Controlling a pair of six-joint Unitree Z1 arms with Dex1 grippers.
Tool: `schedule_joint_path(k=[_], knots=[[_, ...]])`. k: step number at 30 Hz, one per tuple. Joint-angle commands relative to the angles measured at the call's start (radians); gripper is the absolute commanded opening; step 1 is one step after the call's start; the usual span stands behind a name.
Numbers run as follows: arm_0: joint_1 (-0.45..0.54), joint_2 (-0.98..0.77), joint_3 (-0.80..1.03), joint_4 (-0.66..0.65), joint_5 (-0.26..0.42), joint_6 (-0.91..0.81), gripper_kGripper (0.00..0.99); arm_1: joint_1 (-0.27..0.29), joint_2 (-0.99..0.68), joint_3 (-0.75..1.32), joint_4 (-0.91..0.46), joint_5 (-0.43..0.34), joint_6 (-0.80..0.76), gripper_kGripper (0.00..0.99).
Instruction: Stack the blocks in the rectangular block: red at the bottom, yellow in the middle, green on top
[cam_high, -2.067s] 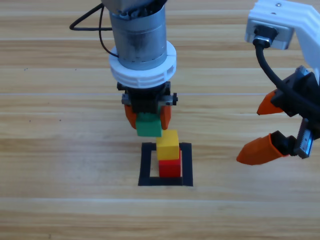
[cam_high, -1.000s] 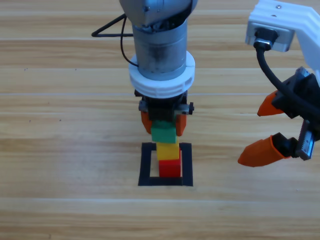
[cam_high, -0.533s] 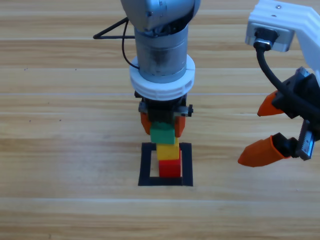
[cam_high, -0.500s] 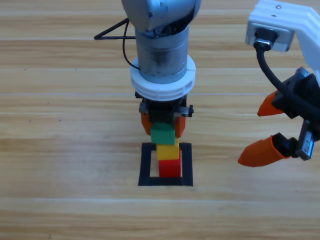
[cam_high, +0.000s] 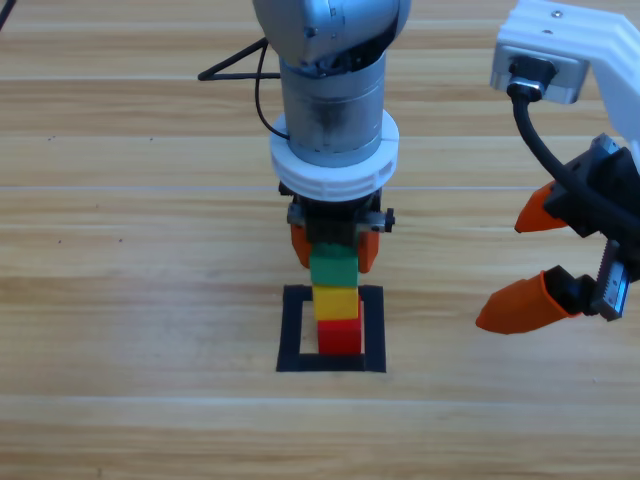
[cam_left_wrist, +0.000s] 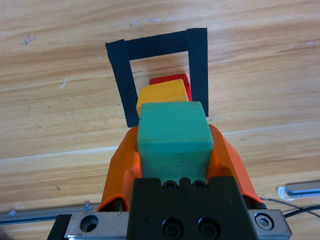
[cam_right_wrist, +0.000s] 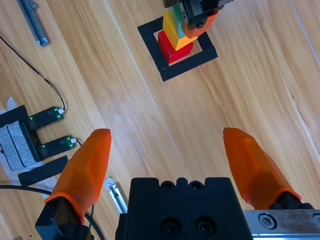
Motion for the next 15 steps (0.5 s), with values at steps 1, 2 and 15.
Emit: schedule_joint_path(k=[1, 2, 15], knots=[[-0.017, 0.066, -0.006, 0.008, 0.010, 0.005, 0.000, -0.033, -0.004, -0.005, 0.014, 0.010, -0.006, 0.986], [-0.017, 0.069, -0.008, 0.008, 0.010, 0.005, 0.000, -0.033, -0.002, -0.005, 0.014, 0.010, -0.006, 0.986], [-0.017, 0.057, 0.017, 0.008, 0.003, 0.016, 0.874, -0.033, -0.001, -0.005, 0.015, 0.016, -0.007, 0.986]])
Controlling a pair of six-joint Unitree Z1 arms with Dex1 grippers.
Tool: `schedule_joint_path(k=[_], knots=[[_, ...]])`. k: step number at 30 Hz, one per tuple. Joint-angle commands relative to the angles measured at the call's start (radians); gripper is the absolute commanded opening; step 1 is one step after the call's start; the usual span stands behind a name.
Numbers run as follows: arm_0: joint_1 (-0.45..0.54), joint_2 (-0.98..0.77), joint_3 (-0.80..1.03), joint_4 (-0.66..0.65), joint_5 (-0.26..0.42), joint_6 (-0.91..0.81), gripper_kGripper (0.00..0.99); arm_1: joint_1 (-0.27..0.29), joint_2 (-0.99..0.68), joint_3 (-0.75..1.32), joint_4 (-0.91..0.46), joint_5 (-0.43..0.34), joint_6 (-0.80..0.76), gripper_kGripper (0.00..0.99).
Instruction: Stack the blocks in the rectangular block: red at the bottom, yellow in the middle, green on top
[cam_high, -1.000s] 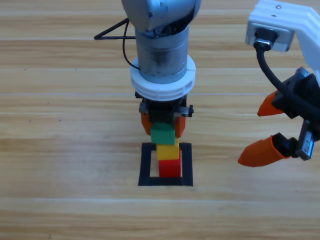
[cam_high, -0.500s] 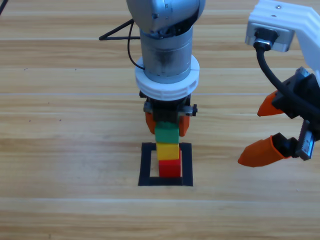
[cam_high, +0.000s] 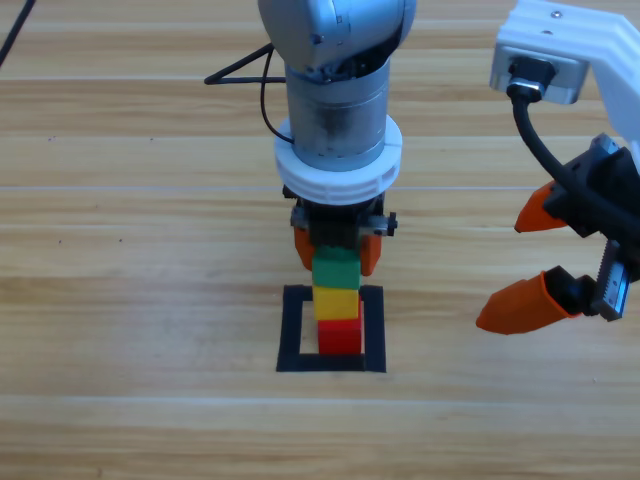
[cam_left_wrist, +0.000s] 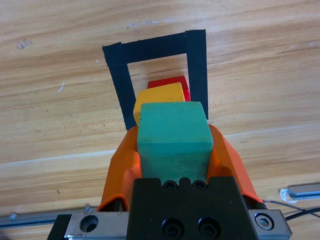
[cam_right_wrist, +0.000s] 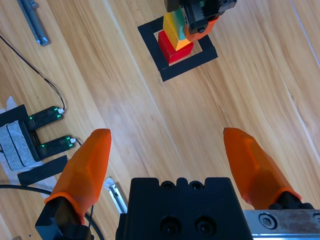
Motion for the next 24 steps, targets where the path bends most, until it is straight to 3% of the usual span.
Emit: schedule_joint_path(k=[1, 15, 18, 24], knots=[[-0.017, 0.032, 0.030, 0.008, 0.004, 0.003, 0.980, -0.033, -0.001, -0.005, 0.015, 0.017, -0.004, 0.986], [-0.026, -0.121, 0.062, 0.006, 0.027, 0.003, 0.990, -0.033, -0.010, -0.005, 0.018, 0.019, -0.007, 0.986], [-0.052, -0.242, 0.056, 0.006, 0.088, -0.003, 0.990, -0.033, -0.010, -0.005, 0.018, 0.016, -0.009, 0.986], [-0.075, -0.517, 0.074, 0.001, 0.302, 0.027, 0.990, -0.033, -0.033, -0.005, 0.018, 0.024, -0.009, 0.986]])
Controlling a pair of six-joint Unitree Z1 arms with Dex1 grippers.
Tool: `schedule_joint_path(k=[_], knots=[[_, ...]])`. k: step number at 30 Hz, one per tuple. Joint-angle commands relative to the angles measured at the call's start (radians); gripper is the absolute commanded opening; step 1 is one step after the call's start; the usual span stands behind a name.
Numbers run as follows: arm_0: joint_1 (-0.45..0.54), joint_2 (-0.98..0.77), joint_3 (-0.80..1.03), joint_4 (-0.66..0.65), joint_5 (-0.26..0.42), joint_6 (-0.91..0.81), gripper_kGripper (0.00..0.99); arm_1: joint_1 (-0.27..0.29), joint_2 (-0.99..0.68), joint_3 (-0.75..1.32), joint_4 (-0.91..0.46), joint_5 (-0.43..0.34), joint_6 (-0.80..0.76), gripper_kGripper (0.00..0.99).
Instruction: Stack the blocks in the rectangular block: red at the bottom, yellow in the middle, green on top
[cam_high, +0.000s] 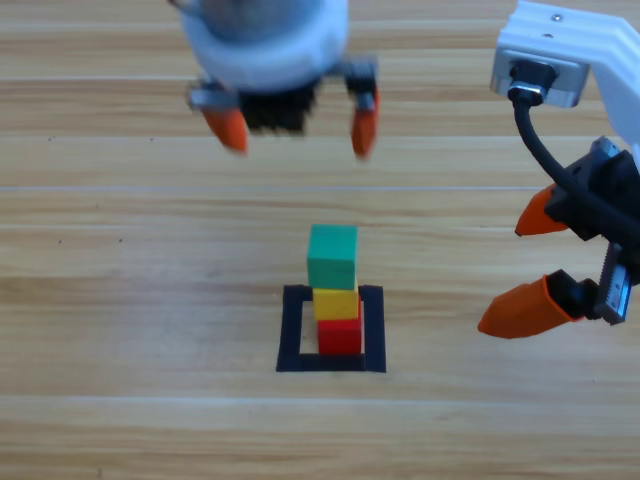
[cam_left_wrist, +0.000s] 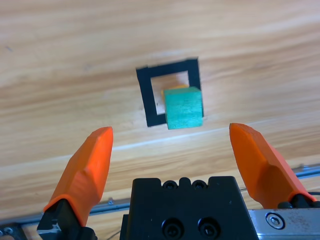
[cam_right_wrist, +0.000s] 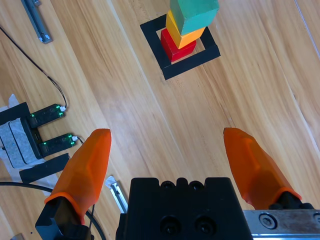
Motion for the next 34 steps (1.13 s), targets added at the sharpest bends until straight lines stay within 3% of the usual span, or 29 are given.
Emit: schedule_joint_path(k=[1, 3, 7, 10, 14, 19, 22, 34], knots=[[-0.045, -0.293, 0.044, 0.000, 0.177, 0.040, 0.990, -0.033, -0.032, -0.007, 0.011, 0.017, -0.005, 0.986], [-0.045, -0.385, 0.113, -0.028, 0.243, 0.081, 0.990, -0.033, -0.028, -0.007, 0.011, 0.017, -0.006, 0.986], [-0.045, -0.566, 0.360, -0.195, 0.274, 0.221, 0.990, -0.033, -0.026, -0.005, 0.011, 0.017, -0.009, 0.986], [-0.045, -0.724, 0.614, -0.402, 0.192, 0.353, 0.990, -0.034, -0.025, -0.005, 0.011, 0.017, -0.009, 0.986], [-0.045, -0.866, 0.930, -0.647, -0.018, 0.528, 0.990, -0.033, -0.026, -0.005, 0.011, 0.014, -0.009, 0.986], [-0.053, -0.866, 1.159, -0.828, -0.232, 0.627, 0.990, -0.034, -0.020, -0.005, 0.011, 0.014, -0.008, 0.986], [-0.062, -0.888, 1.266, -0.931, -0.298, 0.657, 0.990, -0.033, -0.014, -0.007, 0.011, 0.014, -0.008, 0.986], [-0.062, -0.877, 1.348, -1.012, -0.306, 0.661, 0.990, -0.033, -0.003, -0.011, 0.011, 0.014, -0.009, 0.986]])
